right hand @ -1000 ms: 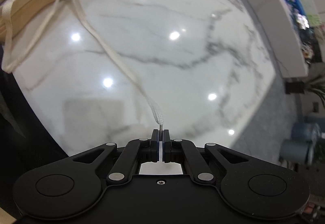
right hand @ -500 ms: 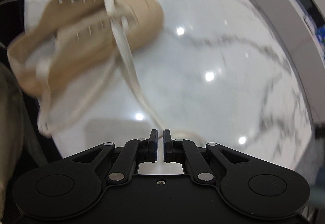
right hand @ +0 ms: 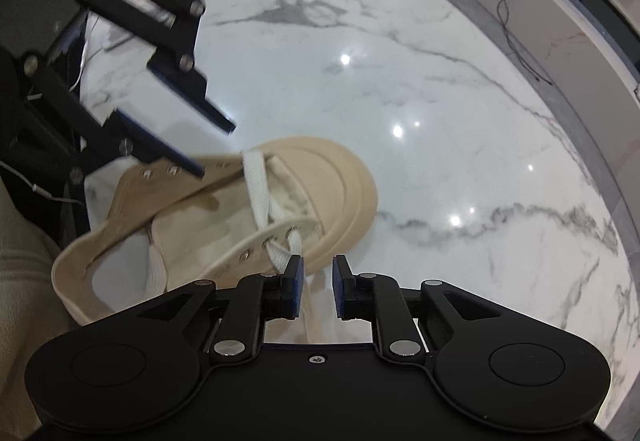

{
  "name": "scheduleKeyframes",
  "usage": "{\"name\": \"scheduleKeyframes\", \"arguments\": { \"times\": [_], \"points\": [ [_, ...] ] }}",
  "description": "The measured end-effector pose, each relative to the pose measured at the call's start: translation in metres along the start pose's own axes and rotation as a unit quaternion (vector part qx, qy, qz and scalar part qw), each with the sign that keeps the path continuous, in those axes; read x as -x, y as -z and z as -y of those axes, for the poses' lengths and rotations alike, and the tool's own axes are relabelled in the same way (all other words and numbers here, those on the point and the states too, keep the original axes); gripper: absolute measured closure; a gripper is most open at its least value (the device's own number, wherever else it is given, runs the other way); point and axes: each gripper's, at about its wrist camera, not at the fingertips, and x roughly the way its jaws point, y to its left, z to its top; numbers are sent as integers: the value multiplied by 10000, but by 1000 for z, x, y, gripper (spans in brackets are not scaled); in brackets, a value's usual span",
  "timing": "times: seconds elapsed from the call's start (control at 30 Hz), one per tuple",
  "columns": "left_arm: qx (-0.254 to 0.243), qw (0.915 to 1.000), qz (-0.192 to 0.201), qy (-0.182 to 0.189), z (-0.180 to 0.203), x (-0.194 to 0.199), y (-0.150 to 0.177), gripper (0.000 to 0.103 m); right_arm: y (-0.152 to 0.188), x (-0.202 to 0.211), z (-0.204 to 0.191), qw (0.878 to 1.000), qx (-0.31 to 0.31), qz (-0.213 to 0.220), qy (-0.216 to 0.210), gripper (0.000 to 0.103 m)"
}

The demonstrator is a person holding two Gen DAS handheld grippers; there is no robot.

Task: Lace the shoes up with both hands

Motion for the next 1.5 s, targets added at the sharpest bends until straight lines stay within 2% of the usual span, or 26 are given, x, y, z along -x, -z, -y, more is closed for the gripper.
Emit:
{"name": "scheduleKeyframes", "arguments": {
  "times": [0.13,0.4,0.57,0.63,0.67,0.83,0.97,1.13,1.27,1.33,1.5],
  "points": [
    [12,10000,10,22,-1,-3,-1,82,-3,4,3,9998,-134,58,-100,88],
    [60,10000,31,22,-2,-3,2,82,1,0,-10,9987,200,-296,-358,88],
    [46,10000,31,-2,-1,-3,1,82,7,-15,-14,9980,147,-574,-219,88],
    [51,10000,24,-8,-1,-2,2,82,10,-23,-16,9975,122,-688,-130,93],
    [57,10000,25,-5,-1,-2,2,82,12,-24,-16,9975,105,-694,-91,103],
    [50,10000,43,25,-1,-1,2,82,12,-16,-4,9981,-94,-491,355,103],
    [41,10000,54,21,0,-2,0,82,2,4,7,9970,-245,-18,731,103],
    [29,10000,59,-6,3,1,2,82,-10,14,12,9875,-146,345,1528,101],
    [74,10000,59,-28,1,3,3,81,-15,22,30,9812,-498,477,1803,101],
    [90,9999,64,-34,1,3,4,81,-14,24,38,9816,-543,432,1778,101],
    [99,9999,103,-52,2,4,1,81,0,9,35,9928,-558,-105,1055,100]
  ]
}}
